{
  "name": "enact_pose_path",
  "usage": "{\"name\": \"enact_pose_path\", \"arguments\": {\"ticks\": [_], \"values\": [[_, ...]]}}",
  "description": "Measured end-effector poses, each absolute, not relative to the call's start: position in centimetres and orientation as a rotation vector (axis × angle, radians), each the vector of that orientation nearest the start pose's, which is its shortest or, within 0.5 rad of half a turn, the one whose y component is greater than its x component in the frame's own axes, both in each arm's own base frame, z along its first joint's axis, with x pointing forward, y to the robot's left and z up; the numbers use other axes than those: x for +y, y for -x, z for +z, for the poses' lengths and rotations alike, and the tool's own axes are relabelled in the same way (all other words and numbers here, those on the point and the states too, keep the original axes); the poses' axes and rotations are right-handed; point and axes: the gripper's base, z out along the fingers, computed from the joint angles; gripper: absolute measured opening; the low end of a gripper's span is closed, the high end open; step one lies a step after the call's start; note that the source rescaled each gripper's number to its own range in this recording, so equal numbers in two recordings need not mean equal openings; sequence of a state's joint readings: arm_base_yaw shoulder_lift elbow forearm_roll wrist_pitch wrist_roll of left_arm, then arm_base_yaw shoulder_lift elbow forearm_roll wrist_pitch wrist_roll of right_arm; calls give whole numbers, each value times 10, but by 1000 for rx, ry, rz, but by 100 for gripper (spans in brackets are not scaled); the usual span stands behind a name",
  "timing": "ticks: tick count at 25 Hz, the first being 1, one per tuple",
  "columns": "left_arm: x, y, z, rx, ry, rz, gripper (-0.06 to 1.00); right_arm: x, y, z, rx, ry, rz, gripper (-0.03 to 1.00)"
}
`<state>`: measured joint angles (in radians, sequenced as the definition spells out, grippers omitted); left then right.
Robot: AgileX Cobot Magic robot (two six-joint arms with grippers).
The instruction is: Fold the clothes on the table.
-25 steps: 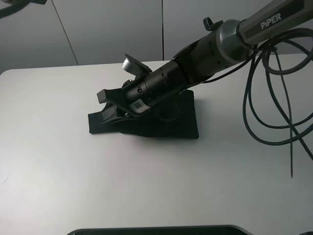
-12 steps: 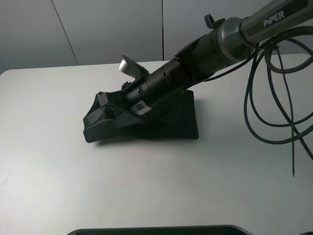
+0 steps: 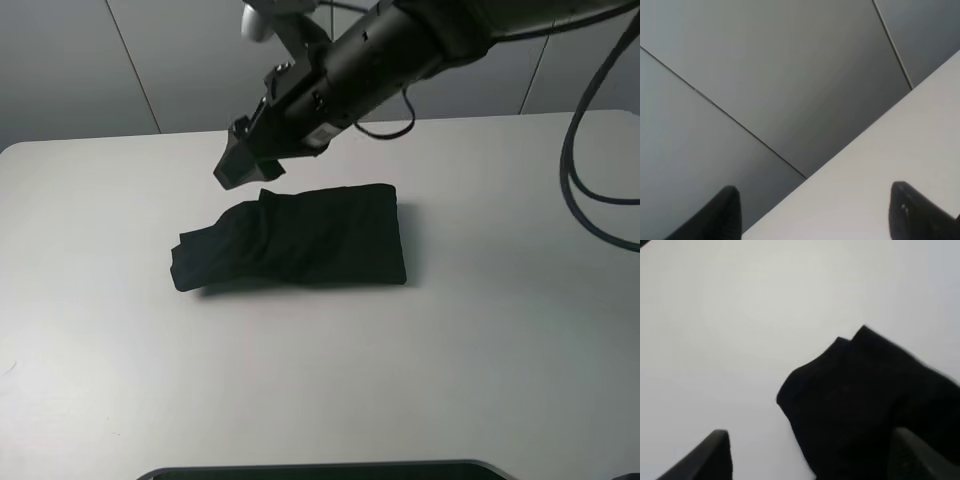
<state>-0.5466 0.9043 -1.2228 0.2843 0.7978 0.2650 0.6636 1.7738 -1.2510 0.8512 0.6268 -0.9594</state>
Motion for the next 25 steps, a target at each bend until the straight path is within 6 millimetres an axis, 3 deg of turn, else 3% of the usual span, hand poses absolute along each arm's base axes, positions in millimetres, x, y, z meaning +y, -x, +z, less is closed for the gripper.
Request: {"name": "enact_pose_path", "arguments": {"ticks": [5, 9, 12, 18, 21, 25], "values": [[-39, -101, 473, 1675, -703, 102, 80, 210, -252, 359, 1905, 1241, 246, 96], [-9, -57, 484, 1588, -580, 70, 80, 135, -206, 448, 1765, 1040, -154, 100], [12, -31, 484, 1568, -486, 79, 80, 73, -160, 494, 1704, 876, -414, 100], [48, -7, 470, 1703, -339, 254, 80, -41, -63, 534, 1628, 539, -853, 100], [56, -4, 466, 1761, -271, 302, 80, -79, -24, 539, 1552, 403, -959, 100], [61, 5, 471, 1745, -170, 211, 81, -123, 28, 534, 1467, 234, -980, 100]]}}
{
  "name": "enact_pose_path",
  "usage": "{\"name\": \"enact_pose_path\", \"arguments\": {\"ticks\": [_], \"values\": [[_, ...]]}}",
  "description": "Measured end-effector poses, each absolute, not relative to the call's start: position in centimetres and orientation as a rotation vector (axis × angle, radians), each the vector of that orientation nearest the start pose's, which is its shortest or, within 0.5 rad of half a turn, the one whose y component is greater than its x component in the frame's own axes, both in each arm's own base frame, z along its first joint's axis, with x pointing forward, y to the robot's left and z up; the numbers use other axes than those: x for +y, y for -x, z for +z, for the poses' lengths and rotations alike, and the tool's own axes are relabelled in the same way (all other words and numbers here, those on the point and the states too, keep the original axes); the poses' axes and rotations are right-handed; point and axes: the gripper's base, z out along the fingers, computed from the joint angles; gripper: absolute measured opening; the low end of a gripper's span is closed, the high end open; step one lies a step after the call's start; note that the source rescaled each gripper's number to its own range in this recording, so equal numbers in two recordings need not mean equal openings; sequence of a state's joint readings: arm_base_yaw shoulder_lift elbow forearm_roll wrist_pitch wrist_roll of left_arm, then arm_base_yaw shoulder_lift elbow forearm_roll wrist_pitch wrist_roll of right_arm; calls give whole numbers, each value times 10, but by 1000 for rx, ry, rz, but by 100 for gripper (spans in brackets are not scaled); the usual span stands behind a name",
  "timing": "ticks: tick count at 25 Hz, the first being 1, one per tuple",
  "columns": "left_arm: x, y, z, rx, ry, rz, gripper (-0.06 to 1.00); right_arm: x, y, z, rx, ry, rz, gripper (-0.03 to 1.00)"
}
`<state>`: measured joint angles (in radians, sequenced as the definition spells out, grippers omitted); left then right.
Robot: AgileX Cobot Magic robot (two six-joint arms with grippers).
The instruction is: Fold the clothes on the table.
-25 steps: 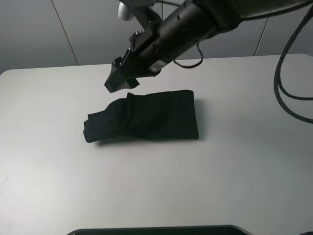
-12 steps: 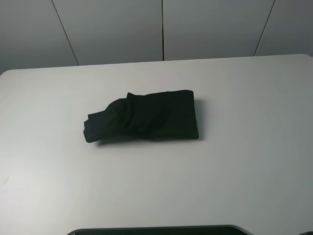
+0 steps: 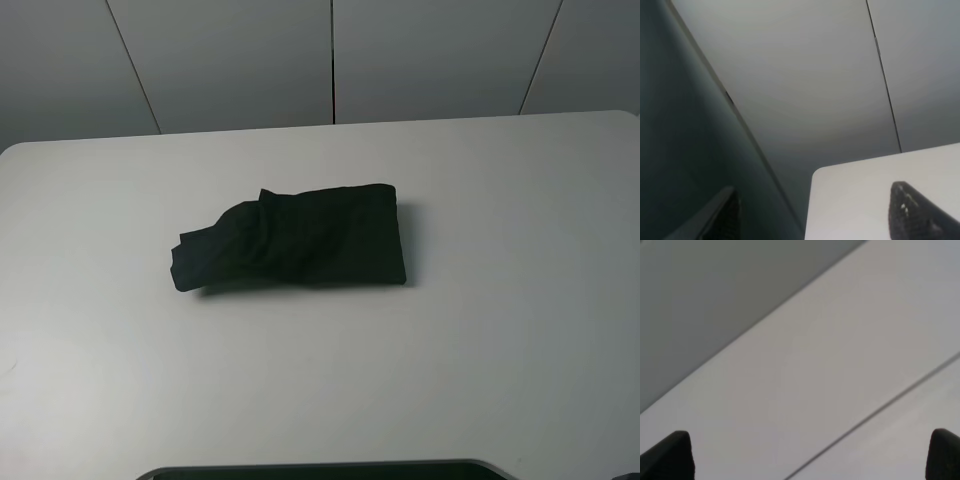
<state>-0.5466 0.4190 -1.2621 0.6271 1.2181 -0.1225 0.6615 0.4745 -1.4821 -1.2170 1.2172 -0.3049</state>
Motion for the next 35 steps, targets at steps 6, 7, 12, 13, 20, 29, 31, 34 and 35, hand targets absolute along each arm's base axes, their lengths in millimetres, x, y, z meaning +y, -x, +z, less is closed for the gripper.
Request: {"name": "enact_pose_path", "arguments": {"ticks": [6, 7, 12, 13, 20, 29, 31, 34, 35], "values": [[77, 40, 466, 1672, -87, 176, 81, -169, 114, 499, 1377, -1, -904, 100], [81, 48, 464, 1649, -78, 185, 81, -170, 129, 492, 1365, -37, -897, 100], [89, 89, 453, 1563, -6, 195, 81, -147, 177, 471, 1333, -122, -846, 100], [87, 96, 450, 1550, 7, 186, 81, -137, 181, 469, 1333, -115, -823, 100], [70, 147, 431, 1451, 60, 253, 79, -46, 193, 462, 1344, -37, -642, 100], [39, 125, 405, 1563, -29, 140, 77, 20, 113, 424, 1602, 141, -324, 100], [36, 107, 392, 1639, -42, 138, 77, 20, 90, 407, 1697, 153, -271, 100], [31, 80, 369, 1762, -25, 110, 77, 15, 59, 377, 1848, 148, -229, 100], [29, 71, 361, 1803, -26, 101, 77, 14, 51, 367, 1894, 144, -214, 100]]}}
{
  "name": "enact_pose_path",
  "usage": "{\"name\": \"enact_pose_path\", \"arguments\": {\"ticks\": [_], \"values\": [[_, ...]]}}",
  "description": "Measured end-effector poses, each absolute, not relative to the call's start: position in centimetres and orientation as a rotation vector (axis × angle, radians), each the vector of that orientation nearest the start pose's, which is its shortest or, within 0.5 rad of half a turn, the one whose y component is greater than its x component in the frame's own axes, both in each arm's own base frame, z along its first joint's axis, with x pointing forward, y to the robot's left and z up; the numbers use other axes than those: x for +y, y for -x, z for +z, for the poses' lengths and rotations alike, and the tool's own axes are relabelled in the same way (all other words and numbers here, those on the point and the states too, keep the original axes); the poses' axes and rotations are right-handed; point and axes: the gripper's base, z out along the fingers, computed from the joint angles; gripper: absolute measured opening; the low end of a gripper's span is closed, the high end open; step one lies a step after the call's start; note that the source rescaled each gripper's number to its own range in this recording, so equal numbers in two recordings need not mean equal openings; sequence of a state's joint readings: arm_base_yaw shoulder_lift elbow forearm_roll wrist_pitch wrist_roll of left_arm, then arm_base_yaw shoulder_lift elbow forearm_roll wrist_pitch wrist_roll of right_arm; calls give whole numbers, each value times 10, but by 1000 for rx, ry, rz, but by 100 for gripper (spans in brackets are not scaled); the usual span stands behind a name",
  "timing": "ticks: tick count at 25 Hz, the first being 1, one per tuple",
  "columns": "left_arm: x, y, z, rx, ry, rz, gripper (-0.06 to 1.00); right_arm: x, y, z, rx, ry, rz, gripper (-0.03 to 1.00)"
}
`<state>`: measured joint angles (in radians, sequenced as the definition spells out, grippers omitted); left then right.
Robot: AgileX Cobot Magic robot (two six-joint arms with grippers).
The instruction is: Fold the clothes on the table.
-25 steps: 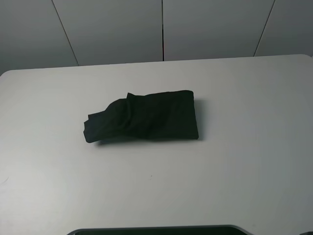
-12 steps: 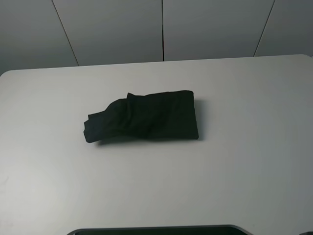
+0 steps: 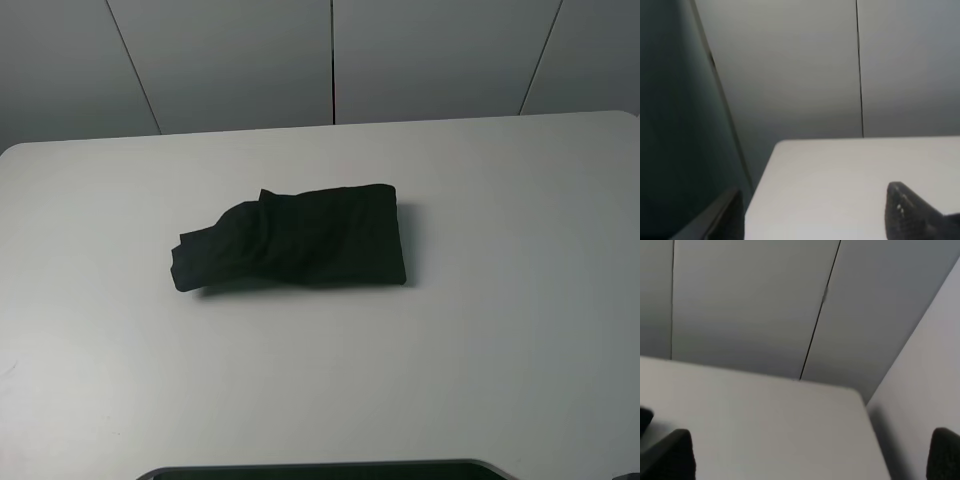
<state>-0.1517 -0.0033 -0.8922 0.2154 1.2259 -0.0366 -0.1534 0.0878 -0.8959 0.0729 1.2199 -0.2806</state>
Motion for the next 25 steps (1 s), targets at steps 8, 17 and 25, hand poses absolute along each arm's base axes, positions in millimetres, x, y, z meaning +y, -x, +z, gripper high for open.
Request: {"name": "enact_pose_path", "arguments": {"ticks": [8, 17, 25], "values": [[11, 19, 283, 2128, -74, -19, 77, 11, 2, 294, 2132, 136, -99, 100], [9, 12, 282, 2073, -54, -41, 77, 9, -7, 278, 2164, 114, -83, 100], [5, 7, 278, 2061, -54, -89, 77, 9, -6, 278, 2163, 112, -67, 100]]}}
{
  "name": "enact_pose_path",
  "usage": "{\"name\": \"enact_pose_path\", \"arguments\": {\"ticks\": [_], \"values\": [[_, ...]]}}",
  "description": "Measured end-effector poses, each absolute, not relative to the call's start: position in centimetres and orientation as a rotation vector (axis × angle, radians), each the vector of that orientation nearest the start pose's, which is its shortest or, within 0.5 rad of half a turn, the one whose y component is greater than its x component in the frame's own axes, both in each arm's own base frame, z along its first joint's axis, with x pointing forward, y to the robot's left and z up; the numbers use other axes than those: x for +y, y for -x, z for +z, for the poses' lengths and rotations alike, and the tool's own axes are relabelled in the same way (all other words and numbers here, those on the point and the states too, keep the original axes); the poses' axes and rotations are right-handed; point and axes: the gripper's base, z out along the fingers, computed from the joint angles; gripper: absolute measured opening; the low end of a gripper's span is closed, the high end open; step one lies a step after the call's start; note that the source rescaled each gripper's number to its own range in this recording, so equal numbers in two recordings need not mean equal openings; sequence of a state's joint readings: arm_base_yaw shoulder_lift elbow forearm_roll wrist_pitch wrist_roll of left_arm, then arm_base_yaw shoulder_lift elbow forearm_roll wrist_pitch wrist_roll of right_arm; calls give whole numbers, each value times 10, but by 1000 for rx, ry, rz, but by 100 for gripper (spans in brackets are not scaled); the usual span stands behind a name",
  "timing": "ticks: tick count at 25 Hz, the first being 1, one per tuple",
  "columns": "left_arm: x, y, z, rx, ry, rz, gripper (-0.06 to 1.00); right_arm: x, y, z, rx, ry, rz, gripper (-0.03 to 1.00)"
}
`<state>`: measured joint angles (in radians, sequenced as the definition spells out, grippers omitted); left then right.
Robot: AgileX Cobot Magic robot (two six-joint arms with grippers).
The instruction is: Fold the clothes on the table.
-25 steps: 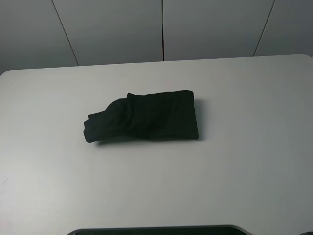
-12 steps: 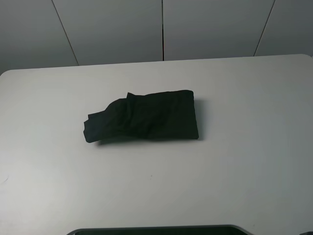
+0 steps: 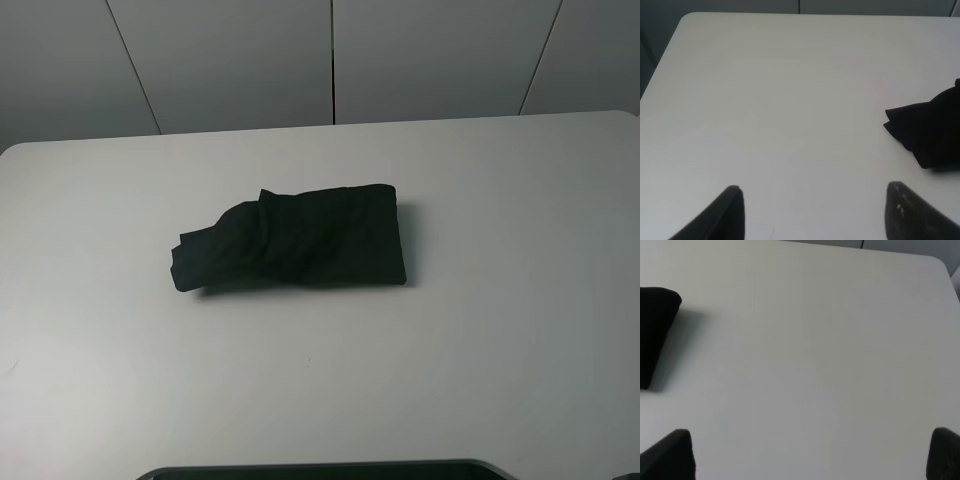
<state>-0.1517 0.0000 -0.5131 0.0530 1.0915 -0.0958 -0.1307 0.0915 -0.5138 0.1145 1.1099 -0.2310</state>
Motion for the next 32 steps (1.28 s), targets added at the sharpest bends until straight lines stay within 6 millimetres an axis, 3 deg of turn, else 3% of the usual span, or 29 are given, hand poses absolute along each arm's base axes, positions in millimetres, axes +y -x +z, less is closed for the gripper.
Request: {"name": "enact_pose_path", "arguments": {"ticks": [12, 20, 32], "values": [[5, 7, 279, 2059, -84, -112, 78, 7, -6, 278, 2162, 114, -61, 100], [5, 7, 279, 2059, -84, -112, 99, 5, -6, 278, 2162, 89, -72, 100], [5, 7, 279, 2059, -84, -112, 100, 5, -6, 278, 2163, 80, -73, 100]]}}
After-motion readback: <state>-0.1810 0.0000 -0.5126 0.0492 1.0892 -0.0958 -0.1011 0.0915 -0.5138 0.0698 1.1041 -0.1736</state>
